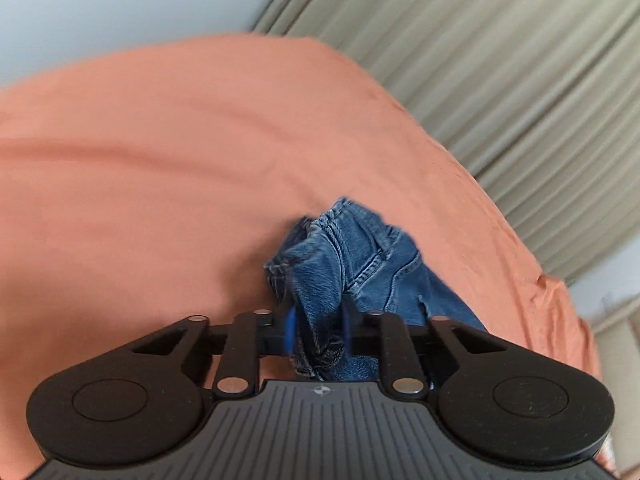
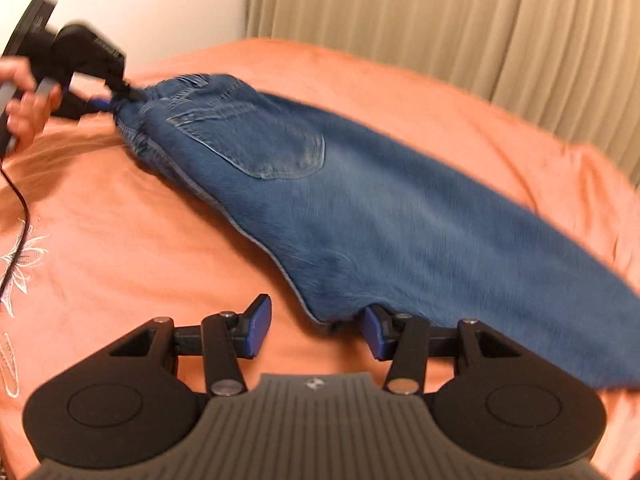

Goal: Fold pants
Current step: 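Lay the waistband down and open the left gripper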

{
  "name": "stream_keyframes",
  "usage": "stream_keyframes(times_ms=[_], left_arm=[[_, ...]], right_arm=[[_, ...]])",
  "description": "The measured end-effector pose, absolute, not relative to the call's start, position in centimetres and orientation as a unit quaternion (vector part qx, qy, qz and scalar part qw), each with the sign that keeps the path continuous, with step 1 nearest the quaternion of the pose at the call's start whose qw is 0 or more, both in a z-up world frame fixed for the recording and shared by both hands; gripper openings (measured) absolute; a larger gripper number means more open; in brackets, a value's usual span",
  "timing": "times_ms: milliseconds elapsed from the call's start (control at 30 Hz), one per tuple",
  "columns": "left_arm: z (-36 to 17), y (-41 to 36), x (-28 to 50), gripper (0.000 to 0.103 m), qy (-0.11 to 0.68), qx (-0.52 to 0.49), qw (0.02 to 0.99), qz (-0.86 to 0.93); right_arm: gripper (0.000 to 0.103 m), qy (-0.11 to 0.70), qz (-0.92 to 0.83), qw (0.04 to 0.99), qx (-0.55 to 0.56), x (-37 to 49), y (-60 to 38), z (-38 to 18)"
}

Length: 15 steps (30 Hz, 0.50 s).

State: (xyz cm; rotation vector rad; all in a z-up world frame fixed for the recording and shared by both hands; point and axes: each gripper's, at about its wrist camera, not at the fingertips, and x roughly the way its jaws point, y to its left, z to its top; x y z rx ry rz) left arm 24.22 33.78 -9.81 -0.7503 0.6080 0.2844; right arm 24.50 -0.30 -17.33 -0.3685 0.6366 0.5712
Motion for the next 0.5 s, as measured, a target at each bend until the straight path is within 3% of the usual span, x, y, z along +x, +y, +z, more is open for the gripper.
stream_keyframes(times_ms=[267,300,367,500], left_arm=[[-10.3,33.4,25.2,0.021,0.325,-0.329,0.874,0.153],[-10.2,33.3,25.2,0.021,0.325,-0.325,0.875,0.153],[-9.5,33.2,24.9,0.021,0.325,-0.317,0.877,0.158],[-7.0,33.7,24.3,0.021,0.329,-0.276,0.886,0.173]], right_arm=[[0.028,0.292,0.255,0.890,-0.240,24.9,0.4,-18.9],[0.015,0.292,0.255,0.890,-0.240,24.9,0.4,-18.9],[0.005,0.269,0.268,0.892,-0.244,24.0,0.4,-17.9],[0.002,0.273,0.321,0.878,-0.229,22.4,-0.3,-15.0]])
